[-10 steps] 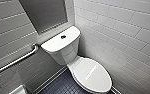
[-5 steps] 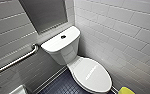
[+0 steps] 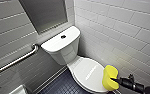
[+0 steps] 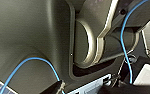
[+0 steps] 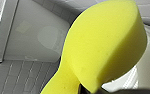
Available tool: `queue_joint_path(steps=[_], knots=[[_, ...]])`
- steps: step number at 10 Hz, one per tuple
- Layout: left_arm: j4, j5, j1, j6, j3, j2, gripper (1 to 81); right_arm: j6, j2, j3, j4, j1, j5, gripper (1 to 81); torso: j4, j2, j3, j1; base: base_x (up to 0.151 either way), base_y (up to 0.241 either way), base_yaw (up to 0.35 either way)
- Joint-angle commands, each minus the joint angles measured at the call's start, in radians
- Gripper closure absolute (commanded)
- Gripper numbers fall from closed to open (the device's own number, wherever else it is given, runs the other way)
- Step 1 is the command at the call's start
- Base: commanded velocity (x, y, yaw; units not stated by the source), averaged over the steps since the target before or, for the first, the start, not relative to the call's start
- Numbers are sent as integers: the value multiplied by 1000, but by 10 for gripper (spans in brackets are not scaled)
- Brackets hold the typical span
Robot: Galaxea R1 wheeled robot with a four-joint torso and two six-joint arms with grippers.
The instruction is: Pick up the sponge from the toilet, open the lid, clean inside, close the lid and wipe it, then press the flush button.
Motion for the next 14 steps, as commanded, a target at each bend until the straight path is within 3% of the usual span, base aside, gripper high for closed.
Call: queue_joint_path(steps=[1,10,11,13,14], knots=[[-7,74,20,-2,23,-16,10,11,261,-267,48,189,-236,811,0,0,0,0,0,0,0],[-9,74,19,-8,17,-19,10,11,711,-600,34,304,-338,811,0,0,0,0,0,0,0],[-9,74,19,-10,17,-19,10,11,761,-654,6,309,-367,811,0,0,0,0,0,0,0],[-9,74,19,-10,17,-17,10,11,854,-731,-117,320,-470,811,0,0,0,0,0,0,0],[-9,72,19,-10,17,-17,10,11,880,-749,-140,315,-493,811,0,0,0,0,0,0,0]])
